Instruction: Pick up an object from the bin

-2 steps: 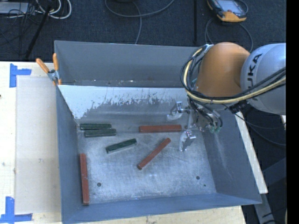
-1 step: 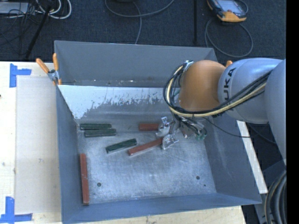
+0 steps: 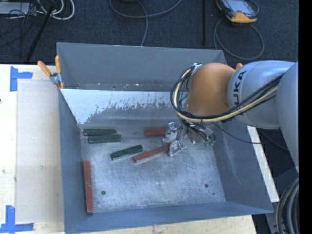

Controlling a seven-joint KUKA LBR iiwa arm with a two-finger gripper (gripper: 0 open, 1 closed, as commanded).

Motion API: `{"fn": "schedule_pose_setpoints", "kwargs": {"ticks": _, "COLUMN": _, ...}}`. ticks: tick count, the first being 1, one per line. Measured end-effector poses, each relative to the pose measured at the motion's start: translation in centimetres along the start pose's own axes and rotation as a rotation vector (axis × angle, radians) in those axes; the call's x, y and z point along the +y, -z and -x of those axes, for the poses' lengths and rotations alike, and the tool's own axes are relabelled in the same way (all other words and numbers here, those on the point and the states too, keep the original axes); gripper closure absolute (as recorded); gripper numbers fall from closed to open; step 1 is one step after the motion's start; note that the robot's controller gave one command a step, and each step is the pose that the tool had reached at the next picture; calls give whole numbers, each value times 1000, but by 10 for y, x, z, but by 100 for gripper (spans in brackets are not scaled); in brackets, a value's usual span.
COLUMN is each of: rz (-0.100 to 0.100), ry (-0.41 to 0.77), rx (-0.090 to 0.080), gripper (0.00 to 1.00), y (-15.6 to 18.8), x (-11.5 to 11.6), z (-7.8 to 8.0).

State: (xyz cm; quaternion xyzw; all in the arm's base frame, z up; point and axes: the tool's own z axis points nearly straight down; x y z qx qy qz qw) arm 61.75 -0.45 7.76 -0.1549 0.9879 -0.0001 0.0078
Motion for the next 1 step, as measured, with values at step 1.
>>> {"fn": "schedule_pose_setpoints", "kwargs": {"ticks": 1, "rz": 0, "ry": -16, "rx": 6, "gripper": 100, "y": 189, "x": 20, "z": 3}}
